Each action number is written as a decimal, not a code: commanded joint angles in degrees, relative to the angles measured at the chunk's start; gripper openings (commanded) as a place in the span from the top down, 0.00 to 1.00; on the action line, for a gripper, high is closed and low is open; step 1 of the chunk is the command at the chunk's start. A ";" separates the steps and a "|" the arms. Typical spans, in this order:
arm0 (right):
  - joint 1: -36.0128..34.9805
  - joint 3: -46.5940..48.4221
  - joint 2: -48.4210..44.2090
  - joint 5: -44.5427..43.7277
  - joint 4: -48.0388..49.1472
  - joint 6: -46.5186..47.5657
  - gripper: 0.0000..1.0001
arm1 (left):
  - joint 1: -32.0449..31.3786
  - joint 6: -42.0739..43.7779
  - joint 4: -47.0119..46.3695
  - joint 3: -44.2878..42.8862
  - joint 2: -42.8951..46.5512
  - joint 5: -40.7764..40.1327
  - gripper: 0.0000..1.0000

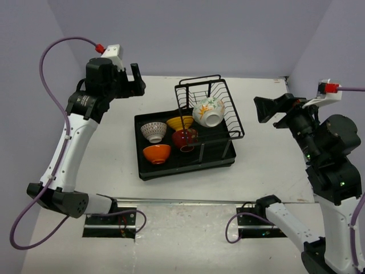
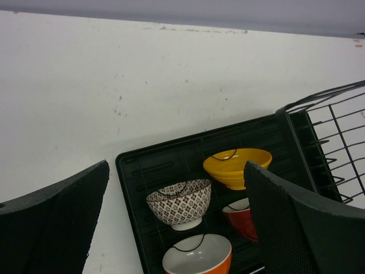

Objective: Unload the bowls from the dish rack

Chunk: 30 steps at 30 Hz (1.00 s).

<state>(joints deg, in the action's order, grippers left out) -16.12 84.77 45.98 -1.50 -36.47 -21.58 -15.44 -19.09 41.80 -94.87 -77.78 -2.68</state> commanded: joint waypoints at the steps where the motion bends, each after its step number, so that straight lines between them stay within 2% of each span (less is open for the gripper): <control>1: -0.23 1.10 0.78 1.15 0.35 0.05 0.01 | 0.24 0.62 4.68 -5.31 -1.23 4.85 0.00; 5: -0.23 -0.92 0.43 3.60 0.70 -0.48 0.01 | 0.76 0.55 7.14 -9.88 -5.00 7.77 0.00; 7: -0.23 -1.97 -0.01 4.22 0.96 0.40 0.01 | 0.76 0.63 13.27 -16.01 -11.57 8.03 0.00; 12: -0.14 -3.65 -0.88 4.48 0.61 2.94 0.01 | 1.29 3.09 19.18 -23.33 -18.36 9.10 0.01; 16: -0.14 -6.28 -3.25 3.61 0.61 3.74 0.01 | 1.91 1.95 24.10 -28.17 -21.88 14.44 0.05; 20: -0.23 -7.87 -5.10 2.47 -0.09 4.53 0.01 | 1.91 2.22 26.57 -25.11 -22.68 15.15 0.12; 24: -0.23 -9.70 -7.21 1.59 -1.15 5.06 0.01 | 1.82 2.48 29.03 -20.47 -23.38 17.78 0.11; 27: -0.23 -11.46 -8.88 1.59 -1.06 5.24 0.01 | 1.99 2.31 30.79 -20.27 -24.35 18.32 0.11; 30: -0.23 -12.00 -9.76 1.59 -2.11 5.32 0.01 | 2.08 0.99 31.32 -16.51 -25.49 22.96 0.13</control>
<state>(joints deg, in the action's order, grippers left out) -16.12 73.49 36.91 0.95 -37.41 -17.67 -13.87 -18.09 69.78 -114.34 -102.67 14.15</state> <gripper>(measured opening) 0.989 0.880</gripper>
